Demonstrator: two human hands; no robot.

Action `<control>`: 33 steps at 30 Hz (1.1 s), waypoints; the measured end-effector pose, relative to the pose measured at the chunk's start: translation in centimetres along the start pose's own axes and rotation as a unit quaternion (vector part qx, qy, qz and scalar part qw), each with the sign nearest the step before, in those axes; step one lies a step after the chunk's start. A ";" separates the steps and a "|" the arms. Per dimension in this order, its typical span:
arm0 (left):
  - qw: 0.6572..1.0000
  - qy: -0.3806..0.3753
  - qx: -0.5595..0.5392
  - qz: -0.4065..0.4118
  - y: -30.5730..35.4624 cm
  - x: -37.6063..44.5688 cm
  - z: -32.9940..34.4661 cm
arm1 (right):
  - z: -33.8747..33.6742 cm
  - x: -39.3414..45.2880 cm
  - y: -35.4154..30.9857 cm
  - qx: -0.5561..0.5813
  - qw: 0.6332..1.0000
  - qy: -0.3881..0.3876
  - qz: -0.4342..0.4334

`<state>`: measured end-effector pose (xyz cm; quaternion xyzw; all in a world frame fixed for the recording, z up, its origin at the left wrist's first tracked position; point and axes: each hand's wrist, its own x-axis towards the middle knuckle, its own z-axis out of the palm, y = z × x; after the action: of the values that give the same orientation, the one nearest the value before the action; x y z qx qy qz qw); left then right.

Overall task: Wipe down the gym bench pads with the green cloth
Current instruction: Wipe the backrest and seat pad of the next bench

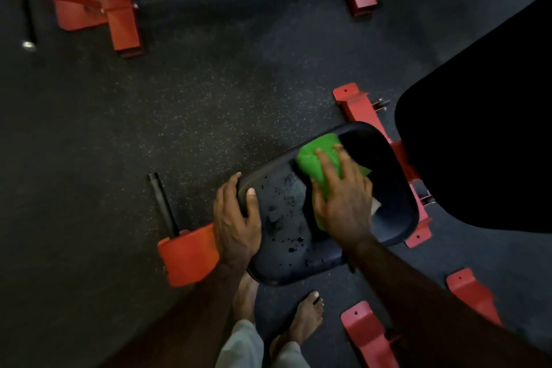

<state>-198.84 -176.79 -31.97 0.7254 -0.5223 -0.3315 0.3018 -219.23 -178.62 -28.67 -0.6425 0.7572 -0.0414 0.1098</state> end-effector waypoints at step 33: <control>1.000 0.010 -0.010 0.010 -0.5 0.0 0.3 | -0.9 8.3 -3.3 -0.024 1.000 -0.010 0.011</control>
<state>-198.78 -176.64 -32.49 0.7203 -0.5230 -0.3262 0.3180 -217.50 -187.44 -28.06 -0.6370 0.7639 -0.0153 0.1025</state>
